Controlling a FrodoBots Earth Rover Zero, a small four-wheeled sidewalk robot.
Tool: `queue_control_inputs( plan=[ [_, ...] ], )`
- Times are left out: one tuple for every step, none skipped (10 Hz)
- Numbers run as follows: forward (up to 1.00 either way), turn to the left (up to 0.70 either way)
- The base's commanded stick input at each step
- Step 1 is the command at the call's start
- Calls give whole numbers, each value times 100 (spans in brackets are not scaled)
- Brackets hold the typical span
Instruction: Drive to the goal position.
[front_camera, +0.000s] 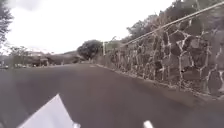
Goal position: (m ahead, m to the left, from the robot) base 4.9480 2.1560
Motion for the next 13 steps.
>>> queue_control_inputs(
  plan=[
    [100,0],
    [100,0],
    [100,0],
    [100,0],
    [100,0],
    [100,0],
    [100,0],
    [100,0],
    [100,0],
    [100,0],
    [100,0],
    [100,0],
    [100,0]
  ],
)
